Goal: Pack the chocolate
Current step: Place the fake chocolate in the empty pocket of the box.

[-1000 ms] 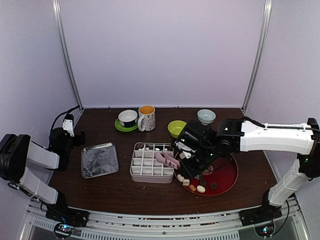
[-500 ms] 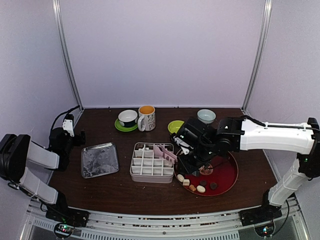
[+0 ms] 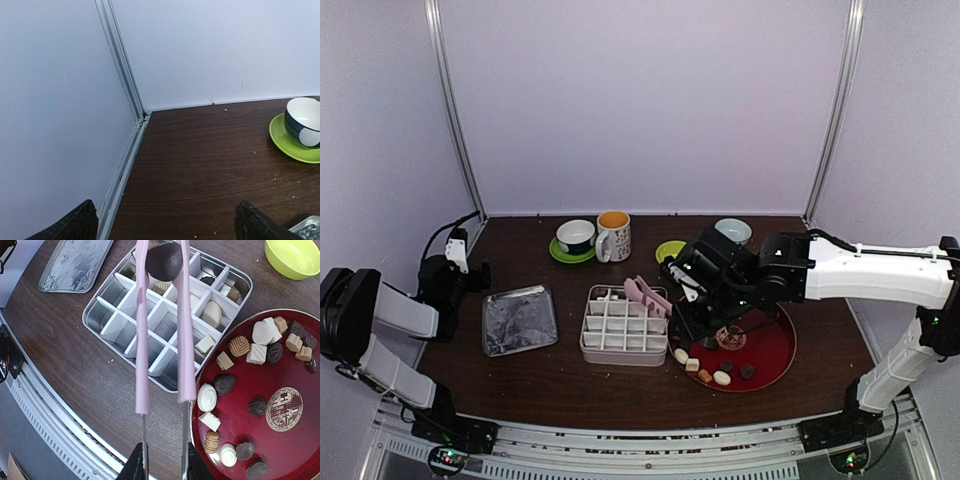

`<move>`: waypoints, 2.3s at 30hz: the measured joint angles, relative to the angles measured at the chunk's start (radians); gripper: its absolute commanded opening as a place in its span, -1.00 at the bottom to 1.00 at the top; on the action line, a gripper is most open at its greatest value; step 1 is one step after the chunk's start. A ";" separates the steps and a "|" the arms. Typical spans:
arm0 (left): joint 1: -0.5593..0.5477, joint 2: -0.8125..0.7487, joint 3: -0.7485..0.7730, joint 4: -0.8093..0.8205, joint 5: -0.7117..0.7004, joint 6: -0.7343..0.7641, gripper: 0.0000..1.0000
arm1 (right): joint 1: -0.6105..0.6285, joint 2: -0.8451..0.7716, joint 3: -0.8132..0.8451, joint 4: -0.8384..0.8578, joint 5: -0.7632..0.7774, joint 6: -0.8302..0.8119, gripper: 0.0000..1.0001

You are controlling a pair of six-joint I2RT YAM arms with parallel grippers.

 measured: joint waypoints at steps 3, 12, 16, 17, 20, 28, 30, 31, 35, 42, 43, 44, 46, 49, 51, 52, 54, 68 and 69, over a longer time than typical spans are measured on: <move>0.000 0.000 0.000 0.000 0.000 0.000 0.96 | 0.000 0.000 0.000 0.000 0.004 -0.003 -0.57; 0.000 0.000 0.000 0.000 0.000 0.000 0.95 | 0.000 -0.001 0.008 -0.001 0.033 -0.028 -0.58; 0.000 0.000 0.000 0.000 0.000 0.000 0.96 | 0.000 -0.009 0.008 0.003 0.065 -0.058 -0.58; 0.000 0.000 0.000 0.000 0.000 0.000 0.96 | 0.000 -0.013 0.007 0.005 0.072 -0.072 -0.58; 0.000 0.000 0.000 0.000 0.000 0.000 0.95 | 0.000 -0.032 0.005 0.013 0.098 -0.111 -0.60; 0.000 0.000 0.000 0.000 0.000 0.000 0.96 | -0.050 -0.109 -0.074 0.077 0.058 -0.194 -0.62; 0.000 0.000 0.000 0.000 0.000 0.000 0.96 | -0.063 -0.123 -0.082 0.065 0.033 -0.206 -0.62; 0.000 0.000 0.000 0.000 0.000 0.000 0.96 | -0.069 -0.130 -0.082 0.056 0.024 -0.208 -0.62; 0.000 0.000 0.000 0.000 0.000 0.000 0.96 | -0.071 -0.160 -0.078 -0.015 -0.021 -0.202 -0.60; 0.000 0.000 0.000 0.000 0.000 0.000 0.96 | -0.071 -0.175 -0.031 -0.119 -0.167 -0.093 -0.57; 0.000 0.000 0.000 0.000 0.000 0.000 0.96 | -0.071 -0.167 -0.015 -0.129 -0.183 -0.076 -0.57; 0.000 0.000 0.000 0.000 0.000 0.000 0.96 | -0.071 -0.156 0.004 -0.142 -0.200 -0.060 -0.57; 0.000 0.000 0.000 0.000 0.000 0.000 0.95 | -0.071 -0.122 0.045 -0.157 -0.230 -0.021 -0.57; 0.000 0.000 0.000 0.000 0.000 0.000 0.96 | -0.070 -0.074 0.083 -0.167 -0.250 0.026 -0.57; 0.000 0.000 0.000 0.000 0.000 0.000 0.96 | -0.072 -0.042 0.095 -0.175 -0.253 0.048 -0.57; 0.000 0.000 0.000 0.000 0.000 0.000 0.96 | -0.073 -0.020 0.105 -0.186 -0.256 0.054 -0.58; 0.000 0.000 0.000 0.000 0.000 0.000 0.96 | -0.076 0.037 0.135 -0.217 -0.259 0.060 -0.58; 0.000 0.000 0.000 0.000 0.000 0.000 0.96 | -0.090 0.161 0.294 -0.423 -0.238 0.056 -0.57; 0.000 0.000 0.000 0.000 0.000 0.000 0.96 | -0.091 0.167 0.300 -0.431 -0.238 0.056 -0.56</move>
